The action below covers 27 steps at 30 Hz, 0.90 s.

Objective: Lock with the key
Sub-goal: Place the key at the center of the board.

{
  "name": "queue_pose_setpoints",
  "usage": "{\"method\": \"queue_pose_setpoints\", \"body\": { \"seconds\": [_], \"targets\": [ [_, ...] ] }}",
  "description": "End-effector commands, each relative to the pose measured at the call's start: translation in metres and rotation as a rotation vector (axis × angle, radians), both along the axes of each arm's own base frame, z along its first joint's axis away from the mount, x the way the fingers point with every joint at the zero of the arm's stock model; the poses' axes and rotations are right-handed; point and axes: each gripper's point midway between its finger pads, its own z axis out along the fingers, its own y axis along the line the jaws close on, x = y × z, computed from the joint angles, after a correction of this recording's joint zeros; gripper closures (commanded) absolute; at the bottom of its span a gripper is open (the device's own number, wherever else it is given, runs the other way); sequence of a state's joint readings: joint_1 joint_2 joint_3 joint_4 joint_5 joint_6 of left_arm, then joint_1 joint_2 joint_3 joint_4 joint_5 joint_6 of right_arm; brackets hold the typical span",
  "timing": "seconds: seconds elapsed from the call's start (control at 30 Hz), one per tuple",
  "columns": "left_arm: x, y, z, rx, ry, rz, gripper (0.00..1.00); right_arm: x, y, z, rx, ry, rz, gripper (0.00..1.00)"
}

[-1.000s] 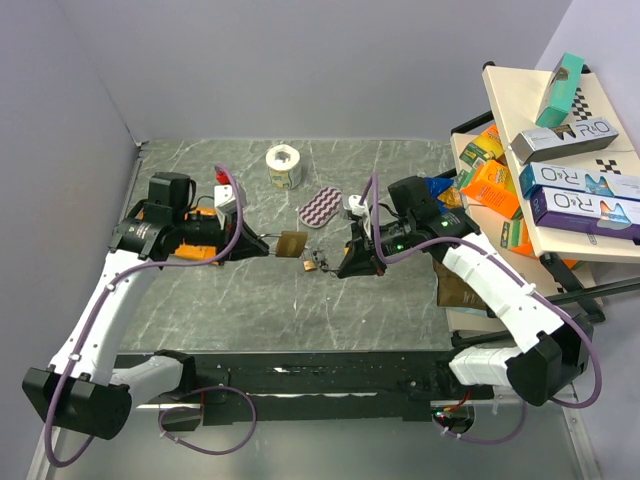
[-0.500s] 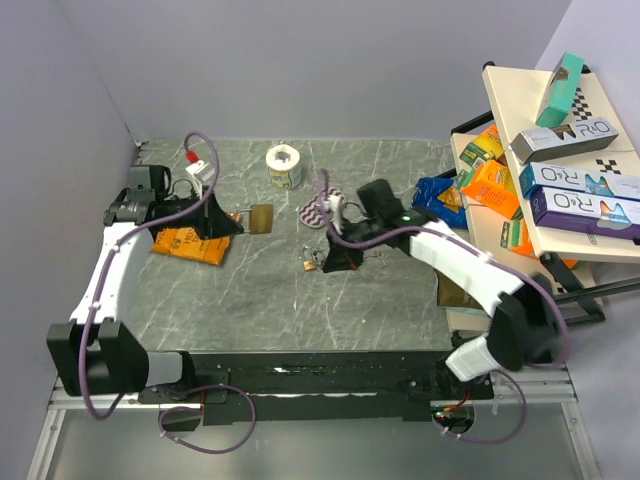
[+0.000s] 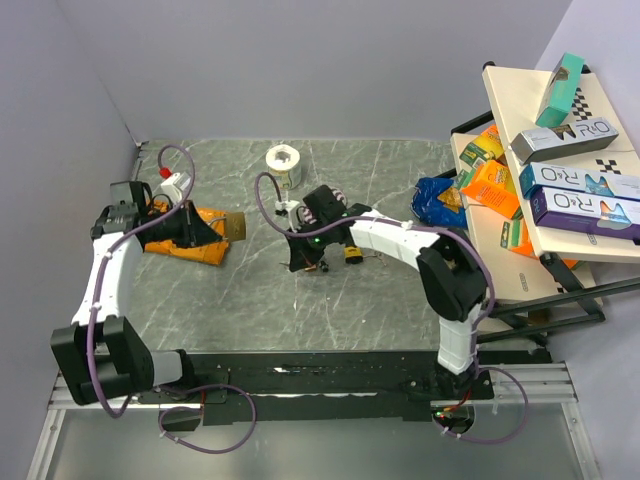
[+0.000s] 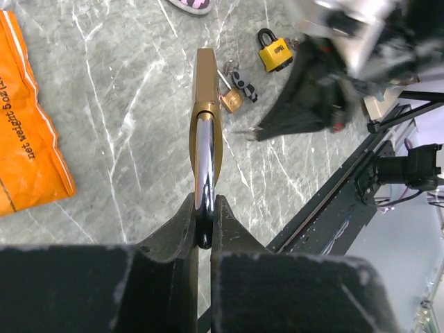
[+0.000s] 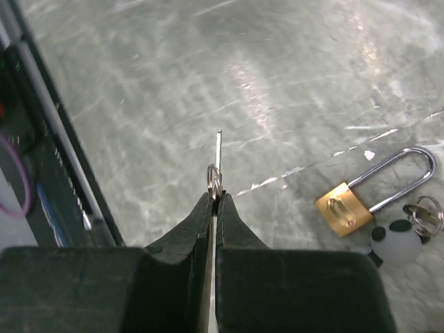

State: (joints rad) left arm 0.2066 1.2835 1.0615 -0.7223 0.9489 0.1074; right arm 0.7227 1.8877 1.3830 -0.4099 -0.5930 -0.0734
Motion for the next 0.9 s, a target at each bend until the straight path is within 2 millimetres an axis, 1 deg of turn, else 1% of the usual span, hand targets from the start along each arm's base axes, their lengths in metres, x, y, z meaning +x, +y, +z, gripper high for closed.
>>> {"method": "queue_pose_setpoints", "body": {
  "seconds": [0.0, 0.07, 0.1, 0.17, 0.2, 0.27, 0.3, 0.33, 0.5, 0.57, 0.63, 0.73, 0.77, 0.83, 0.87],
  "targets": [
    [-0.006, -0.007, 0.035, -0.029, -0.149, -0.030, 0.99, 0.019, 0.026, 0.004, 0.031, 0.037, -0.132, 1.00],
    [-0.008, -0.007, 0.035, -0.023, -0.152, -0.025, 0.99, 0.019, 0.033, 0.002, 0.024, 0.042, -0.160, 1.00],
    [-0.010, -0.006, 0.033, -0.018, -0.143, -0.019, 0.99, 0.019, 0.035, -0.005, 0.011, 0.053, -0.167, 1.00],
    [-0.011, -0.005, 0.029, -0.009, -0.141, -0.018, 0.99, 0.023, 0.039, -0.010, 0.002, 0.065, -0.197, 1.00],
    [-0.012, -0.005, 0.028, -0.003, -0.139, -0.015, 0.99, 0.024, 0.040, -0.017, -0.010, 0.072, -0.203, 1.00],
    [-0.010, -0.003, 0.024, -0.002, -0.138, 0.000, 0.99, 0.027, 0.043, -0.021, -0.022, 0.078, -0.232, 1.00],
    [-0.010, -0.003, 0.023, -0.002, -0.135, 0.006, 0.99, 0.027, 0.045, -0.027, -0.032, 0.082, -0.239, 1.00],
    [-0.008, -0.002, 0.023, -0.002, -0.141, 0.013, 0.99, 0.028, 0.046, -0.027, -0.038, 0.082, -0.251, 1.00],
    [-0.007, 0.000, 0.020, 0.009, -0.134, 0.025, 0.99, 0.031, 0.041, -0.048, -0.101, 0.091, -0.320, 1.00],
    [-0.007, 0.002, 0.019, 0.018, -0.135, 0.028, 0.99, 0.033, 0.040, -0.053, -0.114, 0.091, -0.334, 1.00],
    [-0.008, 0.002, 0.018, 0.022, -0.134, 0.027, 0.99, 0.035, 0.042, -0.053, -0.113, 0.093, -0.343, 1.00],
    [-0.010, 0.002, 0.015, 0.026, -0.128, 0.023, 0.99, 0.035, 0.045, -0.053, -0.105, 0.105, -0.343, 0.90],
    [-0.010, 0.002, 0.011, 0.027, -0.120, 0.026, 0.99, 0.034, 0.046, -0.053, -0.102, 0.110, -0.342, 0.79],
    [-0.009, 0.003, 0.006, 0.031, -0.110, 0.031, 0.99, 0.031, 0.045, -0.053, -0.098, 0.127, -0.342, 0.67],
    [-0.009, 0.004, 0.002, 0.034, -0.102, 0.037, 0.99, 0.030, 0.046, -0.052, -0.095, 0.131, -0.341, 0.58]
  ]
}}
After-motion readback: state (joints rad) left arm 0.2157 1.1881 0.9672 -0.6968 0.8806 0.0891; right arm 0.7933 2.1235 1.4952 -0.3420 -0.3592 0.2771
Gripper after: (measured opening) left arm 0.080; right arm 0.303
